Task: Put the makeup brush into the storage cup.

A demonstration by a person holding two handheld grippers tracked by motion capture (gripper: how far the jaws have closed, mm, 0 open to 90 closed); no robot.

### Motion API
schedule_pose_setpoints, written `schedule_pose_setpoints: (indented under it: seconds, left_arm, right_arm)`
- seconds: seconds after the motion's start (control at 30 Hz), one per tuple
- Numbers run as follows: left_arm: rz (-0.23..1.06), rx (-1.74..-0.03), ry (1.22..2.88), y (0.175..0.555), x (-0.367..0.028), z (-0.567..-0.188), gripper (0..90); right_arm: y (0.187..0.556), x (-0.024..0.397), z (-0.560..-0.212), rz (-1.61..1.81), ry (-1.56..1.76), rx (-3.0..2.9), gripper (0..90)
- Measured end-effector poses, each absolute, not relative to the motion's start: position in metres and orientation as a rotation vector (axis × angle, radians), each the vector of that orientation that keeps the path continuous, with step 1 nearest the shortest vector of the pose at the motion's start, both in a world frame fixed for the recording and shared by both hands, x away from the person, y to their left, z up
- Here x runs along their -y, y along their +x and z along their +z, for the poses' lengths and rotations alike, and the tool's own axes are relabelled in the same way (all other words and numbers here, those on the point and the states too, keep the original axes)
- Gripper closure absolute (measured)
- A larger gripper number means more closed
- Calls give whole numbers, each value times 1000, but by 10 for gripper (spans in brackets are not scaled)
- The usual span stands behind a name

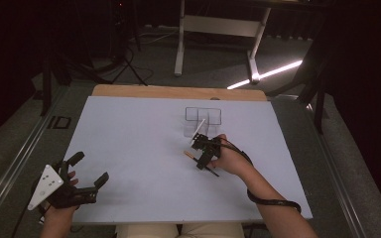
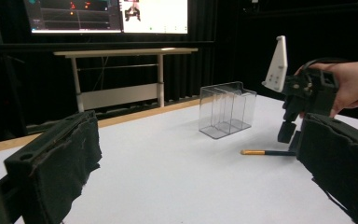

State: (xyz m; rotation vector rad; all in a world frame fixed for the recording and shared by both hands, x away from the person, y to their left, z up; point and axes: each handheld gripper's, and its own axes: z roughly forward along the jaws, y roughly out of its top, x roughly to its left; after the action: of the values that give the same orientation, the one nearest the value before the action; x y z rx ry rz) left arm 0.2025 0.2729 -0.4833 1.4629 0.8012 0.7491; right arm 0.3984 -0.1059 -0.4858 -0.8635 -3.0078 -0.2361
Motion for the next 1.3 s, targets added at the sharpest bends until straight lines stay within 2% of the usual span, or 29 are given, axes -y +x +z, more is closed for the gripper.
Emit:
schedule_pose_setpoints:
  seconds: [0.47,0.63,0.93,1.3]
  left_arm:
    - [748,-799,1461,203,-273,-484,3]
    - [746,-793,1454,202,-273,-484,3]
    - [747,-796,1455,202,-273,-484,3]
    - [749,-795,1466,202,-272,-484,3]
  right_arm:
    - [411,92,-492,-278,-884,3031,634]
    - [414,88,-497,-251,-881,3051,717]
    - [419,81,-504,-220,-867,3073,723]
    - [409,68,-505,-127,-855,3139,835]
